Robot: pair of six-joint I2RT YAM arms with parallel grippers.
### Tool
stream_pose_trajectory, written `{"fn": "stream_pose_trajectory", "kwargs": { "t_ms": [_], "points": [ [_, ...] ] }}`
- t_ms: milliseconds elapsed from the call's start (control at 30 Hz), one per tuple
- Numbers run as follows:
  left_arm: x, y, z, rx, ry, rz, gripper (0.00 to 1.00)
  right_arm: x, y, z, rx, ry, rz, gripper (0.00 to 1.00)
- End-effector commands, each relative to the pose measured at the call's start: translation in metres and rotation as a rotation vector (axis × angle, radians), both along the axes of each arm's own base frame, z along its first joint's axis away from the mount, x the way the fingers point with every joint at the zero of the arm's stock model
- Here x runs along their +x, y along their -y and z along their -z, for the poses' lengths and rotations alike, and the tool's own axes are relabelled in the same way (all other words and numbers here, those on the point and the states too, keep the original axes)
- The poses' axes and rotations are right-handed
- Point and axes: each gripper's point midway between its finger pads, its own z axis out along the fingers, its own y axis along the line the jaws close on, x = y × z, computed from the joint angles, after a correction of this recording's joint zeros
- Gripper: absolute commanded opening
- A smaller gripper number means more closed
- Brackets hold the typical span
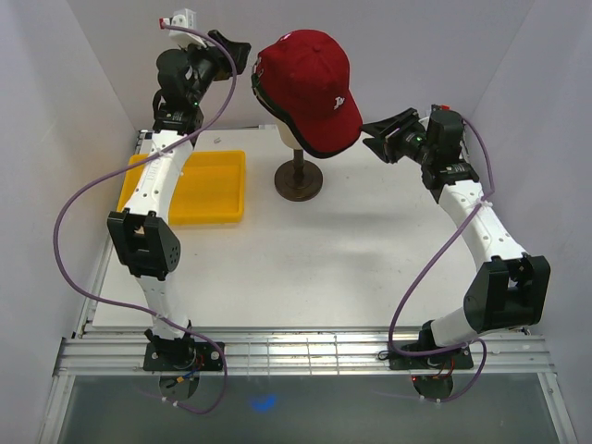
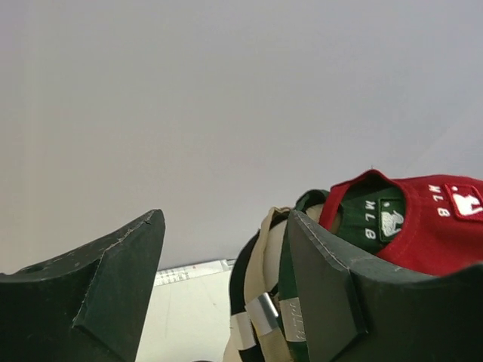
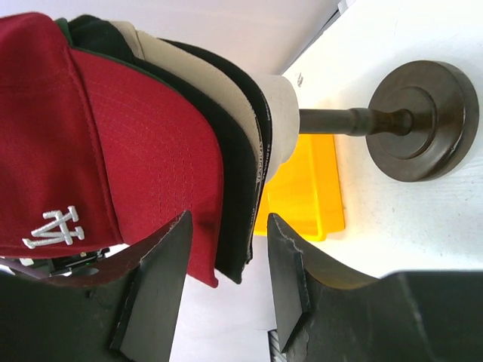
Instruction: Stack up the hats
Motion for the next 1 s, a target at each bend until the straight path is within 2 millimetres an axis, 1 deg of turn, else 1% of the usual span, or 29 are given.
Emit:
{"fn": "stream_pose_trajectory", "kwargs": {
  "t_ms": [0, 67, 100, 200, 233, 267, 333, 400, 433, 467, 500, 533, 567, 600, 633, 667, 700, 733, 767, 800, 833, 867, 900, 933, 967],
  "points": [
    [-0.036, -0.018, -0.061, -0.035, 0.128, -0.001, 0.78, 0.000, 0.009, -0.027, -0.015, 0.083, 0.027, 0.50],
    [-0.038, -0.027, -0.067, -0.050, 0.133, -0.010, 0.79, -0.001, 0.012, -0.027, -0.020, 0.087, 0.036, 0.50],
    [-0.039, -0.034, -0.070, -0.054, 0.141, -0.017, 0.88, -0.001, 0.014, -0.028, -0.022, 0.091, 0.042, 0.50],
    [-0.042, -0.046, -0.076, -0.064, 0.149, -0.031, 0.90, -0.001, 0.018, -0.034, -0.023, 0.107, 0.048, 0.51],
    [-0.046, -0.049, -0.081, -0.067, 0.155, -0.033, 0.90, -0.002, 0.020, -0.037, -0.025, 0.116, 0.052, 0.51],
    [-0.046, -0.051, -0.078, -0.067, 0.141, -0.037, 0.90, -0.003, 0.022, -0.033, -0.035, 0.094, 0.058, 0.52],
    [-0.048, -0.057, -0.076, -0.066, 0.128, -0.051, 0.90, -0.004, 0.029, -0.038, -0.050, 0.111, 0.075, 0.52],
    [-0.054, -0.062, -0.068, -0.052, 0.094, -0.067, 0.89, -0.006, 0.034, -0.041, -0.062, 0.122, 0.082, 0.53],
    [-0.056, -0.064, -0.065, -0.050, 0.078, -0.073, 0.90, -0.007, 0.040, -0.039, -0.070, 0.123, 0.094, 0.53],
    [-0.058, -0.065, -0.059, -0.048, 0.058, -0.075, 0.90, -0.011, 0.043, -0.044, -0.081, 0.144, 0.095, 0.54],
    [-0.065, -0.066, -0.049, -0.046, 0.023, -0.076, 0.90, -0.014, 0.044, -0.044, -0.092, 0.155, 0.089, 0.55],
    [-0.068, -0.065, -0.044, -0.048, 0.001, -0.074, 0.90, -0.016, 0.050, -0.048, -0.111, 0.176, 0.093, 0.56],
    [-0.073, -0.066, -0.038, -0.047, -0.016, -0.072, 0.90, -0.018, 0.052, -0.047, -0.156, 0.198, 0.084, 0.57],
    [-0.082, -0.066, -0.020, -0.044, -0.081, -0.073, 0.90, -0.022, 0.055, -0.044, -0.184, 0.190, 0.077, 0.58],
    [-0.088, -0.067, -0.010, -0.052, -0.112, -0.077, 0.90, -0.026, 0.061, -0.048, -0.214, 0.209, 0.084, 0.59],
    [-0.095, -0.067, -0.003, -0.053, -0.135, -0.077, 0.90, -0.028, 0.067, -0.046, -0.269, 0.230, 0.092, 0.61],
    [-0.101, -0.067, 0.005, -0.047, -0.155, -0.080, 0.90, -0.031, 0.072, -0.044, -0.297, 0.234, 0.100, 0.65],
    [-0.114, -0.070, 0.019, -0.044, -0.189, -0.090, 0.90, -0.040, 0.076, -0.049, -0.327, 0.255, 0.110, 0.68],
    [-0.121, -0.071, 0.030, -0.045, -0.222, -0.096, 0.90, -0.044, 0.080, -0.043, -0.360, 0.251, 0.118, 0.71],
    [-0.137, -0.070, 0.025, -0.040, -0.209, -0.086, 0.90, -0.046, 0.088, -0.040, -0.421, 0.262, 0.143, 0.75],
    [-0.142, -0.070, 0.048, -0.026, -0.255, -0.083, 0.89, -0.058, 0.092, -0.043, -0.451, 0.277, 0.153, 0.78],
    [-0.150, -0.070, 0.059, -0.019, -0.292, -0.085, 0.90, -0.062, 0.097, -0.036, -0.488, 0.272, 0.172, 0.89],
    [-0.156, -0.073, 0.066, -0.015, -0.307, -0.101, 0.90, -0.066, 0.102, -0.033, -0.541, 0.288, 0.176, 0.89],
    [-0.171, -0.074, 0.074, -0.009, -0.317, -0.104, 0.89, -0.077, 0.107, -0.033, -0.572, 0.290, 0.188, 0.89],
    [-0.179, -0.074, 0.080, -0.009, -0.329, -0.102, 0.89, -0.080, 0.116, -0.023, -0.612, 0.268, 0.221, 0.89]
  ]
}}
